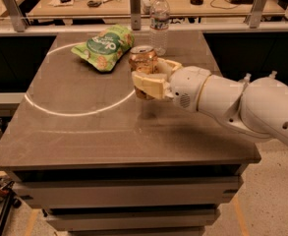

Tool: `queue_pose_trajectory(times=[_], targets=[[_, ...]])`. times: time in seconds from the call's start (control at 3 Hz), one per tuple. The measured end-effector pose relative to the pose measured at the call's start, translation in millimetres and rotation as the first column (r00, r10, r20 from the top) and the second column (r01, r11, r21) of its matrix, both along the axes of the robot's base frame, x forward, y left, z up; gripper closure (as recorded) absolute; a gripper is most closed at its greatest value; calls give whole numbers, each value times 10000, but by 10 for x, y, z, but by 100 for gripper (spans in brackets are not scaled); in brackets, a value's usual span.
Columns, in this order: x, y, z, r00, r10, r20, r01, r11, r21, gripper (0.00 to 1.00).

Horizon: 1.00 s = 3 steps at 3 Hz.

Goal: Place orange can upright

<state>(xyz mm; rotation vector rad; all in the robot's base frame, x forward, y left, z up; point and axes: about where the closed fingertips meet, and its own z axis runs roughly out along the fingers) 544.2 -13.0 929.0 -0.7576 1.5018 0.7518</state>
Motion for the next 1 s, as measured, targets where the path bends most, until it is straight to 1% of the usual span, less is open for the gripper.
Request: queue_pose_trajectory(times=[0.33, 0.67, 1.0], targets=[[-45, -45, -160, 9989, -462, 108, 459, 9987, 223, 100], [-38, -53, -214, 9974, -633, 333, 621, 9974, 371, 100], [-75, -68, -348, 9953, -906, 354, 889, 9949, 486, 100]])
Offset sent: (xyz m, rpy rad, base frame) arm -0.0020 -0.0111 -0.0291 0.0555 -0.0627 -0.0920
